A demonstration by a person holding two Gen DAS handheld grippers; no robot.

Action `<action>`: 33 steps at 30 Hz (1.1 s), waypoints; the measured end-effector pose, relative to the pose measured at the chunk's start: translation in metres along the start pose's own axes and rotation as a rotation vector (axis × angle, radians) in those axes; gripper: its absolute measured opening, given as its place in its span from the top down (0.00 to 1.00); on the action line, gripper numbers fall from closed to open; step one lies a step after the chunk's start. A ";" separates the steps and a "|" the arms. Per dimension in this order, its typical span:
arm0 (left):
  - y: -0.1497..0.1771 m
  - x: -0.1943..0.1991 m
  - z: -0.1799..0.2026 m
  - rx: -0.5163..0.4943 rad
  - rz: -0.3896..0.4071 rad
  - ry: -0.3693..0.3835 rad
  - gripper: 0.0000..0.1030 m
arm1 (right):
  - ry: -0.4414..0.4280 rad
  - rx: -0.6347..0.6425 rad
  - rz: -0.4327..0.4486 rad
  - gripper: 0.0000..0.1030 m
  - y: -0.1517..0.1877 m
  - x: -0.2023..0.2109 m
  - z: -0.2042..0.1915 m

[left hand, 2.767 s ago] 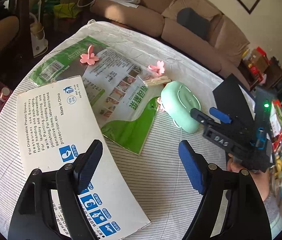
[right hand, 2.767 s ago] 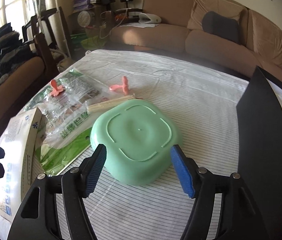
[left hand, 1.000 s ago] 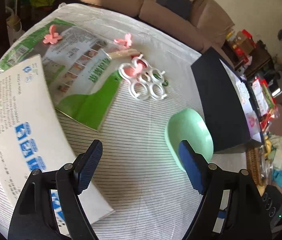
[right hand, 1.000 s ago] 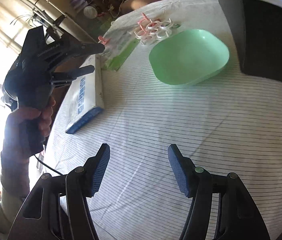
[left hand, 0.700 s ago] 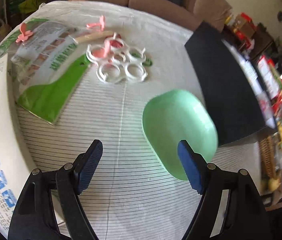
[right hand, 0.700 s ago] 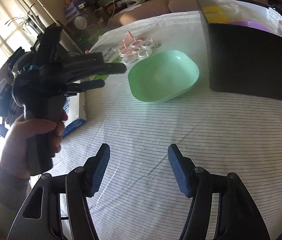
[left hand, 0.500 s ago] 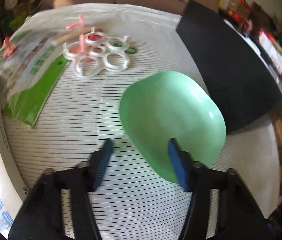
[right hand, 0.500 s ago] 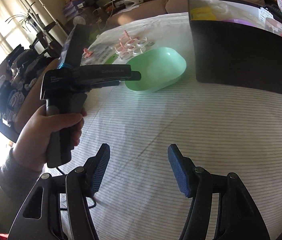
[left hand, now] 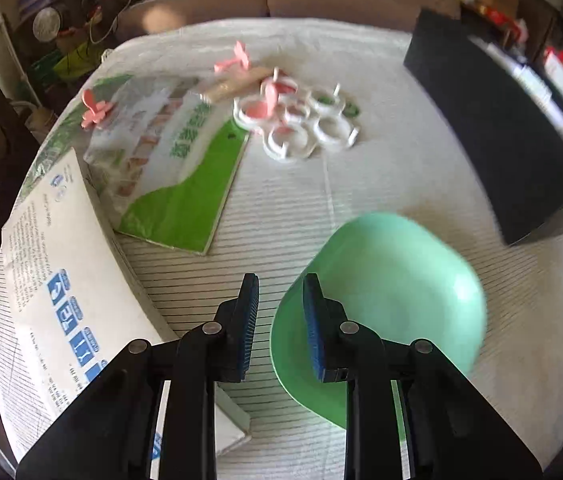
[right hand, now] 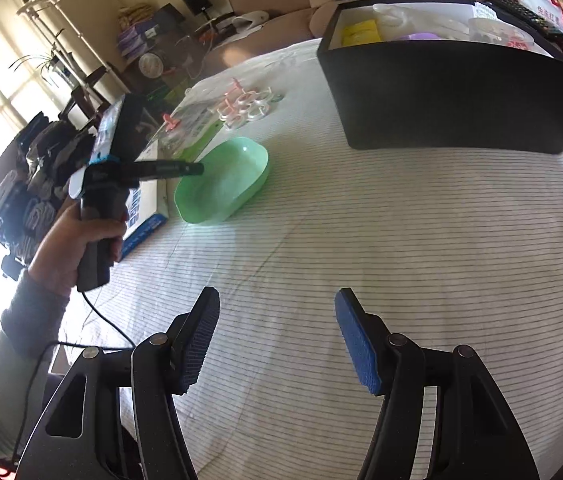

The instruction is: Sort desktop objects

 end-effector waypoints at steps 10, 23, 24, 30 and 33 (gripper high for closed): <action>-0.003 0.046 -0.093 0.142 0.045 -0.093 0.42 | -0.043 0.028 0.009 0.38 -0.015 -0.029 -0.031; 0.007 0.016 -0.183 0.451 -0.023 0.053 0.42 | -0.030 0.259 0.084 0.38 -0.140 -0.112 -0.086; 0.003 0.016 -0.176 0.441 -0.015 0.064 0.42 | -0.015 0.281 0.100 0.39 -0.156 -0.121 -0.086; -0.016 0.002 -0.134 0.373 -0.037 0.107 0.41 | 0.080 0.387 0.086 0.72 -0.232 -0.208 -0.080; -0.022 -0.005 -0.120 0.350 -0.052 0.115 0.41 | 0.086 0.404 0.060 0.72 -0.252 -0.247 -0.081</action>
Point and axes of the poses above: each gripper's, at about its wrist camera, not at the fingertips, and x roughly against the way its jaws point, z to its right, y to its underside, the point moved 5 cm from there along -x, roughly the way its jaws point, and after that the axes turned 6 degrees about -y, right-handed, at the moved point
